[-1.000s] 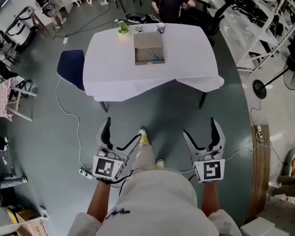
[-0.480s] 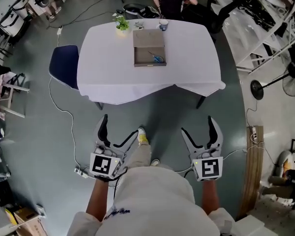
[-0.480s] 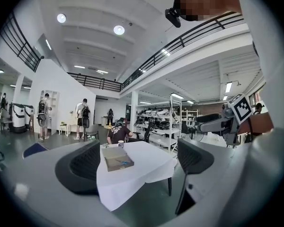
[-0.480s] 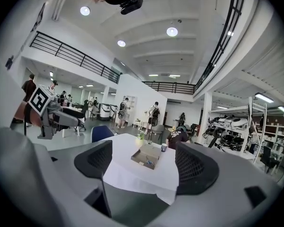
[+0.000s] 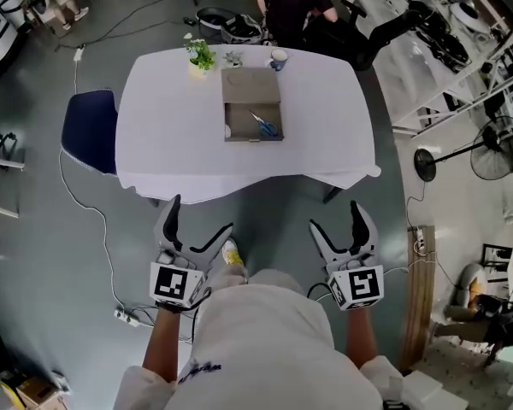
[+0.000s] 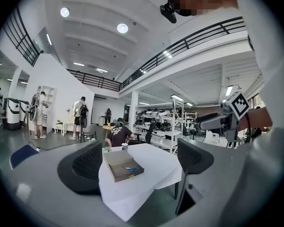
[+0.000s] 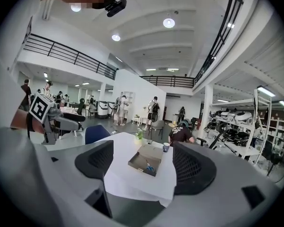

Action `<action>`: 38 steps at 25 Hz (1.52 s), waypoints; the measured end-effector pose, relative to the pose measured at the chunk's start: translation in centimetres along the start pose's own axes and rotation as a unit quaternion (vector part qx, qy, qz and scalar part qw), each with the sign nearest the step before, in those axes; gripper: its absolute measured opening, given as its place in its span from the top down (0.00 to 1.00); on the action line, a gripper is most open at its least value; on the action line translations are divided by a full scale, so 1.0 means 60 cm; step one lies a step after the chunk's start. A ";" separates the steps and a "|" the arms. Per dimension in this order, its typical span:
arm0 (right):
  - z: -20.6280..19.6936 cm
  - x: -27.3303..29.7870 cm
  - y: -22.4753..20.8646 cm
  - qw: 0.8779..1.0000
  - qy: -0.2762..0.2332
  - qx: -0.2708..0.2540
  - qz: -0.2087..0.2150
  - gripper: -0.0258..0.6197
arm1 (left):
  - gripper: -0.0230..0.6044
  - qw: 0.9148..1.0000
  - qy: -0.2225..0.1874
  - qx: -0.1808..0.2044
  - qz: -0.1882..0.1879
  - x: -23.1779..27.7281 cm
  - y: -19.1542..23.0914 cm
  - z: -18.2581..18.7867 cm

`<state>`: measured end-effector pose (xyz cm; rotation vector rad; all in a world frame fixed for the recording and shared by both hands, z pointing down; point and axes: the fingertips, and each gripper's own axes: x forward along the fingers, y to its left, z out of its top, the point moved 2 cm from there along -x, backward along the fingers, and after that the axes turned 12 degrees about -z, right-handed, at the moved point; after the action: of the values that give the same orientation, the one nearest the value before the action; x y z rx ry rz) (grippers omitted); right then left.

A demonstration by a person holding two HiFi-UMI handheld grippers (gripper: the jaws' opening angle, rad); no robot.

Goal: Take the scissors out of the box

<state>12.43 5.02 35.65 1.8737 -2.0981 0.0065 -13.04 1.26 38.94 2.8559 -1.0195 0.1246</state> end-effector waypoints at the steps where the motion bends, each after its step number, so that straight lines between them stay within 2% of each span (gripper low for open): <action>1: 0.001 0.013 0.004 1.000 0.002 -0.001 -0.001 0.35 | 0.18 1.000 0.002 0.001 -0.002 0.005 0.014 -0.001; 6: -0.006 0.066 0.023 1.000 0.018 -0.005 -0.005 0.37 | 0.18 1.000 0.006 0.004 -0.012 0.027 0.067 -0.010; 12: -0.010 0.112 0.027 1.000 0.023 -0.010 -0.002 0.46 | 0.19 1.000 0.011 -0.005 -0.019 0.055 0.105 -0.026; 20: -0.024 0.177 0.019 0.999 0.038 -0.023 0.017 0.48 | 0.20 1.000 0.013 -0.019 -0.003 0.085 0.144 -0.048; 23: -0.039 0.219 0.011 0.998 0.047 -0.028 0.023 0.49 | 0.20 1.000 0.019 -0.023 0.004 0.106 0.164 -0.060; 29: -0.075 0.322 0.001 0.997 0.073 -0.013 0.025 0.53 | 0.24 0.997 0.058 -0.040 0.011 0.153 0.200 -0.107; 38: -0.168 0.457 -0.001 0.989 0.129 -0.042 0.055 0.55 | 0.27 0.996 0.069 -0.058 0.023 0.238 0.260 -0.151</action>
<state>12.59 -19.27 51.86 1.6117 -1.9887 0.1738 -12.30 -18.51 50.66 2.6784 -1.0284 0.2541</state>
